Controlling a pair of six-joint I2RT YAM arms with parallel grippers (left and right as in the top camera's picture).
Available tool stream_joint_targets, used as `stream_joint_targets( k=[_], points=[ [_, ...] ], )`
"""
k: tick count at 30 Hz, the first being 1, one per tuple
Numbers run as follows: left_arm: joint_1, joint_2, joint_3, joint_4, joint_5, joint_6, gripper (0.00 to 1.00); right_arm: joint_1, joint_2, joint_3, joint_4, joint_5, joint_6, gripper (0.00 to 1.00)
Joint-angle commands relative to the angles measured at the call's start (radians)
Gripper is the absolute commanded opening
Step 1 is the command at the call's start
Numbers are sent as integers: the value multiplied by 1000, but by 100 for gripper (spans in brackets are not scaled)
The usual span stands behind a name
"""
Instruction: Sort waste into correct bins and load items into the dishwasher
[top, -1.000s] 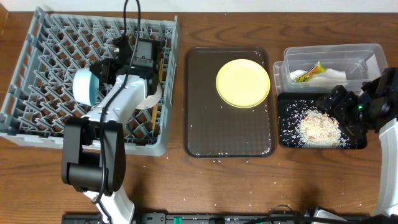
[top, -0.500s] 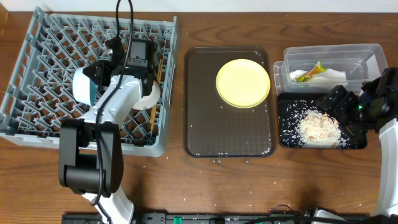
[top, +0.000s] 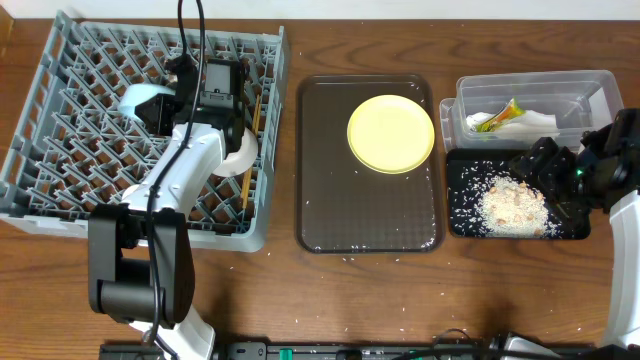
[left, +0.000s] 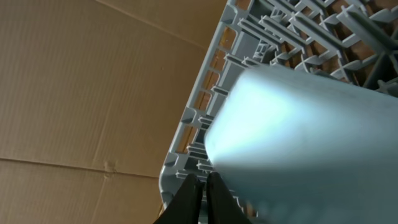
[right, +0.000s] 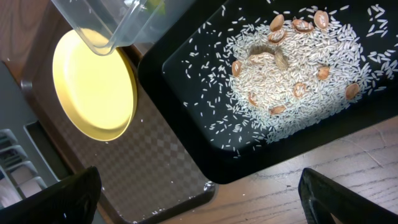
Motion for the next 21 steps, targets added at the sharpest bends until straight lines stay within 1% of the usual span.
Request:
stream_joint_targets(
  k=[1, 8, 9, 11, 12, 14, 16, 18, 19, 20, 21],
  points=[
    [0, -11, -1, -1, -2, -17, 8, -4, -17, 11, 0, -2, 10, 99],
    [-2, -11, -1, -27, -2, -22, 8, -4, -17, 11, 0, -2, 10, 99],
    [-5, -11, -1, -28, -2, -24, 12, -4, -17, 11, 0, -2, 10, 99],
    [-13, -20, -1, -28, -1, -62, 23, -4, -17, 11, 0, -2, 10, 99],
    [-16, -29, -1, -31, 8, -84, 24, -4, -17, 11, 0, -2, 10, 99],
    [-18, -53, -1, -51, 77, -97, 25, -4, -17, 11, 0, -2, 10, 99],
    [-7, -95, -1, -82, 190, -159, 23, -4, -17, 11, 0, -2, 10, 99],
    [21, -130, -1, -100, 329, -199, 19, -4, -17, 11, 0, -2, 10, 99],
    [43, -148, -1, -100, 421, -201, 11, -4, -17, 11, 0, -2, 10, 99],
    [64, -159, -1, -100, 496, -201, 8, -4, -17, 11, 0, -2, 10, 99],
    [89, -171, -1, -98, 575, -200, 8, -4, -17, 11, 0, -2, 10, 99]
  ],
)
